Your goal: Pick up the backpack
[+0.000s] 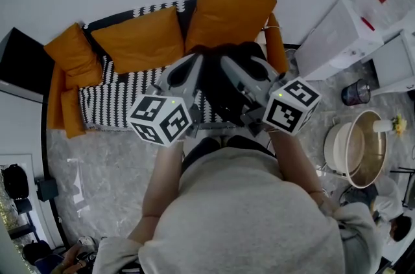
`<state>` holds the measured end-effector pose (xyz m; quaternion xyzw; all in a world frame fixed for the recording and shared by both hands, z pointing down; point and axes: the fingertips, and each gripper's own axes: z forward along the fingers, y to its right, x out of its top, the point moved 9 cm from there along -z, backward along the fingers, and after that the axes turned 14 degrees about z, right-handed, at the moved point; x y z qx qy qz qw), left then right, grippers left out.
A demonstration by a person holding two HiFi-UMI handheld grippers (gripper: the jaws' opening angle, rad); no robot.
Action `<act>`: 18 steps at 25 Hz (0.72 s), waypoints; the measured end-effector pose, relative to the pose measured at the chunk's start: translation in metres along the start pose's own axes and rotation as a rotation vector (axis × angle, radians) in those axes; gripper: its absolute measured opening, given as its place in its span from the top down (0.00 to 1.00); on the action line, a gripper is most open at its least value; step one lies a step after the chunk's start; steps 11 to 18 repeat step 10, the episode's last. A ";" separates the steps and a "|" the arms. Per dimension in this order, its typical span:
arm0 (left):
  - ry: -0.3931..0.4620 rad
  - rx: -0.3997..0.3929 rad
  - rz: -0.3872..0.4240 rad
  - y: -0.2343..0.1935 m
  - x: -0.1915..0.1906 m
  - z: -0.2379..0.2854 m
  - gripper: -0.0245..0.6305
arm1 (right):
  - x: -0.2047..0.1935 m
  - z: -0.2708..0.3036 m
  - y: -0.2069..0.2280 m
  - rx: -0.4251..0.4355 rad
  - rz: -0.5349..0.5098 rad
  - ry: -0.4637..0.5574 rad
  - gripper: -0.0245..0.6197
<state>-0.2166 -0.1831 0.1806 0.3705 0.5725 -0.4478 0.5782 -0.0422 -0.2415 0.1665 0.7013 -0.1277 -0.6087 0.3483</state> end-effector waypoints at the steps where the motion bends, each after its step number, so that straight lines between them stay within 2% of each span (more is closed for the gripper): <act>1: 0.001 0.001 -0.002 0.000 0.000 0.000 0.95 | -0.001 0.000 0.000 -0.002 -0.003 -0.004 0.89; 18: -0.027 0.005 0.004 0.002 -0.005 0.001 0.95 | -0.004 0.000 0.005 -0.014 -0.001 -0.024 0.89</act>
